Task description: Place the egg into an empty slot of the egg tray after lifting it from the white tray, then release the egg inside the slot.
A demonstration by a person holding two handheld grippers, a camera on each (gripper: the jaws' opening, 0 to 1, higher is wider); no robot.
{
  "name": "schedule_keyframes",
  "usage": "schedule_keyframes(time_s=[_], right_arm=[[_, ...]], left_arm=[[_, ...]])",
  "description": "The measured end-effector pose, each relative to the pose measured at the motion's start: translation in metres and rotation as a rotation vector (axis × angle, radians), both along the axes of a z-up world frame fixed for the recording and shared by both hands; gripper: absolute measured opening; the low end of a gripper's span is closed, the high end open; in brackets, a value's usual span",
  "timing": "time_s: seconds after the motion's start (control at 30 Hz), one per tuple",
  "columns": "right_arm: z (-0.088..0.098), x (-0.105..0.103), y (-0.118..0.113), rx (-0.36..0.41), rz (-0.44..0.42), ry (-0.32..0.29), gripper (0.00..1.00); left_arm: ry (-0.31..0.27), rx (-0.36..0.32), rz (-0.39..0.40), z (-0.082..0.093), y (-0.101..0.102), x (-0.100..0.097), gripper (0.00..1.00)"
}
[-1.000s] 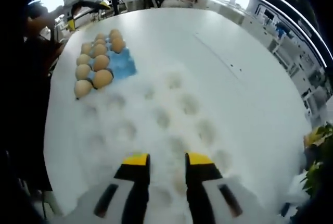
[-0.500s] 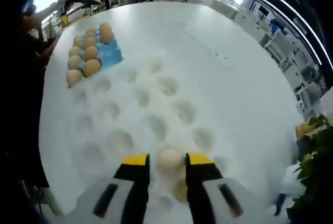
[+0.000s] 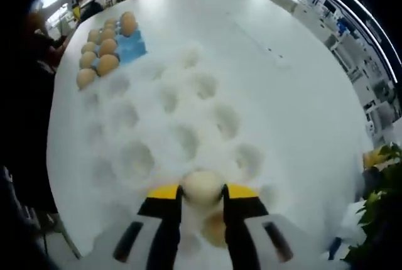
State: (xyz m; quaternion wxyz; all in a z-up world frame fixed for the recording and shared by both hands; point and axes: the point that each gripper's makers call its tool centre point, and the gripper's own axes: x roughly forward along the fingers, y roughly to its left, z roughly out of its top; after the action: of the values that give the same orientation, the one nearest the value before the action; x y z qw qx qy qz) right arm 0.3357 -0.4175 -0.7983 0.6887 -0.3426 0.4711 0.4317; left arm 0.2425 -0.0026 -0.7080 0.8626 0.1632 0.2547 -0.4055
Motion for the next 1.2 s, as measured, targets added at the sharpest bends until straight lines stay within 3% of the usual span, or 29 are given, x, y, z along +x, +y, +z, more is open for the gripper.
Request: schedule_keyframes(time_s=[0.13, 0.33, 0.47, 0.6, 0.93, 1.2], right_arm=[[0.0, -0.002, -0.001, 0.016, -0.017, 0.004, 0.27], [0.005, -0.004, -0.002, 0.009, -0.041, -0.074, 0.25], [0.016, -0.007, -0.004, 0.022, -0.053, -0.11, 0.25], [0.038, -0.005, -0.001, 0.054, -0.054, -0.156, 0.25], [0.051, -0.012, 0.016, 0.069, -0.008, -0.158, 0.25], [0.054, -0.016, 0.048, 0.118, 0.045, -0.151, 0.25]], left_arm=[[-0.006, -0.008, 0.02, 0.003, 0.003, 0.002, 0.87], [-0.001, -0.015, 0.019, 0.0, 0.0, -0.002, 0.86], [-0.002, -0.008, 0.016, 0.0, 0.001, -0.003, 0.86], [-0.008, -0.014, 0.018, 0.002, 0.002, -0.002, 0.86], [-0.003, -0.014, 0.015, -0.002, 0.003, -0.003, 0.86], [-0.005, -0.019, 0.016, -0.002, 0.003, -0.003, 0.86]])
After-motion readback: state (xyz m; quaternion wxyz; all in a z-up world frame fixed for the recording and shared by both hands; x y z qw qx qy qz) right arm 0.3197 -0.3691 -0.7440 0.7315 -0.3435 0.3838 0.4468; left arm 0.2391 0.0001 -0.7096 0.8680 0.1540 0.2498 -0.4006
